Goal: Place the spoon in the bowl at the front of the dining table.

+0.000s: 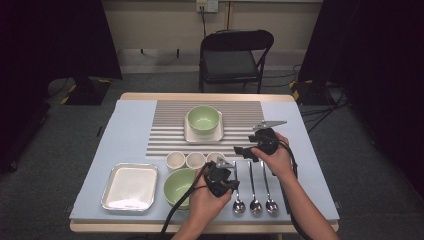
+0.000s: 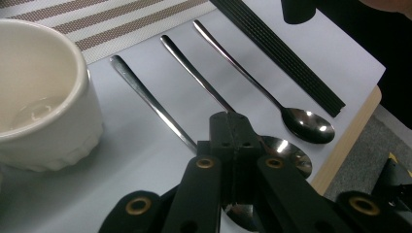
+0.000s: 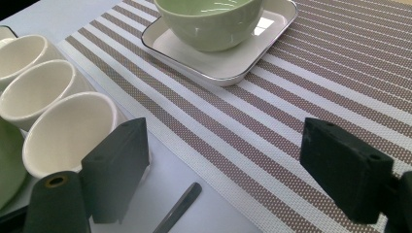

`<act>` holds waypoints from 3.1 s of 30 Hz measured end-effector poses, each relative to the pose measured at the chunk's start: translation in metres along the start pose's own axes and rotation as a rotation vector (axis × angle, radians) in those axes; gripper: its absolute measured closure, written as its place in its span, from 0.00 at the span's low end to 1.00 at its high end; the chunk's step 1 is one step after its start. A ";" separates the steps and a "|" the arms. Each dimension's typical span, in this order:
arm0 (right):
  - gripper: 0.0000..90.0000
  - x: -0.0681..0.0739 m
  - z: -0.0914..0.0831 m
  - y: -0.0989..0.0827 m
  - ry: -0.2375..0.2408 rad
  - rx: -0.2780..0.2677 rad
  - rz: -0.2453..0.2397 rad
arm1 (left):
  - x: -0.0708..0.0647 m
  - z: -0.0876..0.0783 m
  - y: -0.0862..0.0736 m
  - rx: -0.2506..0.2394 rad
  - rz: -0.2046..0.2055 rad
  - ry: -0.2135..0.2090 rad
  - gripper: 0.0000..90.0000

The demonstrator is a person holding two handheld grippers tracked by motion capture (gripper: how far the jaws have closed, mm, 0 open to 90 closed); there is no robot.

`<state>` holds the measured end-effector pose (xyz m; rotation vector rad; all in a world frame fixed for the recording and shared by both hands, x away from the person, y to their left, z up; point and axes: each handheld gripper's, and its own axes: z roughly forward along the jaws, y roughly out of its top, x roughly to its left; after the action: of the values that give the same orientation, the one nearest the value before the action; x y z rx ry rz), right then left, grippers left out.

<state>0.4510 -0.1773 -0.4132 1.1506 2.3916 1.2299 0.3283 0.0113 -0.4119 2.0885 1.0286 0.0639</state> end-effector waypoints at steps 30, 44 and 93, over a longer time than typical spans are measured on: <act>0.19 0.002 0.007 -0.012 0.012 0.015 0.005 | -0.010 0.021 -0.017 0.045 0.020 -0.013 1.00; 0.19 0.002 0.009 -0.015 0.017 0.014 0.008 | -0.012 0.021 -0.020 0.058 0.030 -0.023 1.00; 0.19 0.008 0.013 -0.026 0.033 0.031 -0.008 | -0.027 0.027 -0.040 0.065 0.060 -0.007 1.00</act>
<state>0.4377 -0.1728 -0.4404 1.1372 2.4448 1.2237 0.2943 -0.0097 -0.4493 2.1775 0.9754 0.0538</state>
